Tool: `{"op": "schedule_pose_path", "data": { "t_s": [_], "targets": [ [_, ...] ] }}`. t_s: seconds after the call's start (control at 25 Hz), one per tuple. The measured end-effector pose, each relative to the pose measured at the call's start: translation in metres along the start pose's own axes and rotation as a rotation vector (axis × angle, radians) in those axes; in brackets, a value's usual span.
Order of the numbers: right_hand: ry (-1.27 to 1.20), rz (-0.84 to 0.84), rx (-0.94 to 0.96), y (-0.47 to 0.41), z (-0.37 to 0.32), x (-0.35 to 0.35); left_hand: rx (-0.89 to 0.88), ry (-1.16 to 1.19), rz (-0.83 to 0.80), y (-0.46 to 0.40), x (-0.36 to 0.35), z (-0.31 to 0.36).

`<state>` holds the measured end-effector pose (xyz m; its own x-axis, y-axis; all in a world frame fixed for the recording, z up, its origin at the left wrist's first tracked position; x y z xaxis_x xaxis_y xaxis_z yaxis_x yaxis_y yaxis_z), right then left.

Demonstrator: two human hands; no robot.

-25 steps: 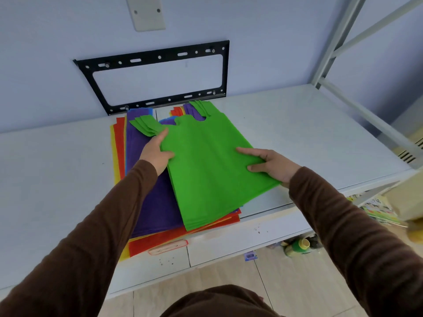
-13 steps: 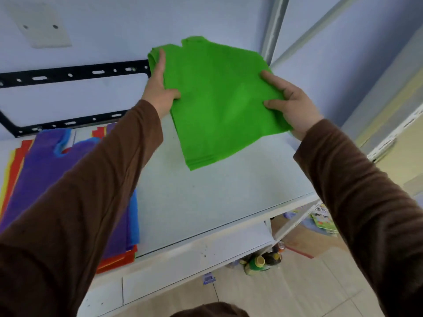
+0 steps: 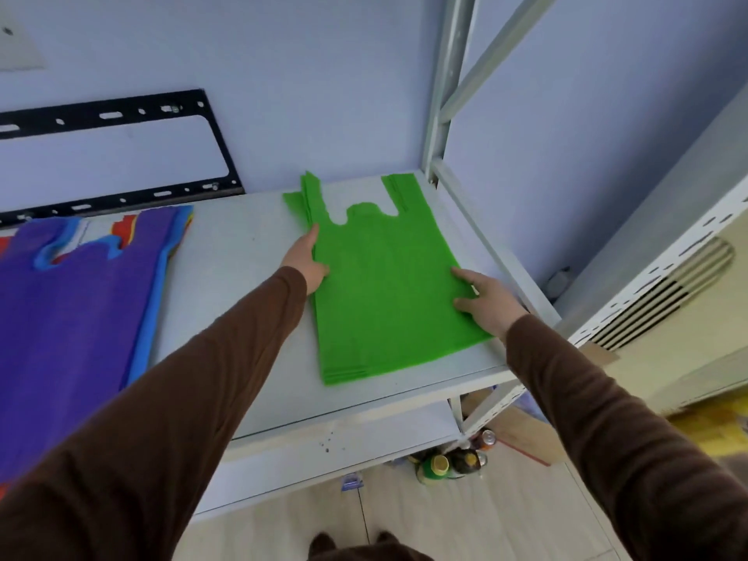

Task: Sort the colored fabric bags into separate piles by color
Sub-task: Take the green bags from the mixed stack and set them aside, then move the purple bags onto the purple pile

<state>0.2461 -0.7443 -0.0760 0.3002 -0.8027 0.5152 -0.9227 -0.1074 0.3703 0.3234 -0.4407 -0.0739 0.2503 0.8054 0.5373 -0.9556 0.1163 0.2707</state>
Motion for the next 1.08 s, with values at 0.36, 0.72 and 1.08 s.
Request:
{"op": "schedule_pose_path", "data": {
  "t_s": [0.36,0.72,1.08],
  "targets": [
    [0.218,0.020,0.035,0.000,-0.004,0.007,-0.027,-0.089,-0.055,0.002,-0.006,0.005],
    [0.574,0.071,0.398,0.030,-0.118,-0.074,-0.084,-0.516,0.071,0.094,0.064,-0.021],
    [0.460,0.067,0.632,0.076,-0.233,-0.260,-0.122,-0.587,0.218,0.236,0.234,-0.152]
  ]
}}
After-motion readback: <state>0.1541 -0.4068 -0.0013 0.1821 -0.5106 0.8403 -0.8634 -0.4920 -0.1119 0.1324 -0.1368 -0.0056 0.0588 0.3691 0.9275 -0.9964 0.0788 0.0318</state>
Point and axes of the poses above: each hand's wrist, its own y-axis away from the middle knuckle, its own x-axis out of the back of the hand, z = x × y, the point moved 4 cm from there along -y, towards the middle knuckle, and after that the axes turned 11 degrees about -z, right-handed, at the moved point
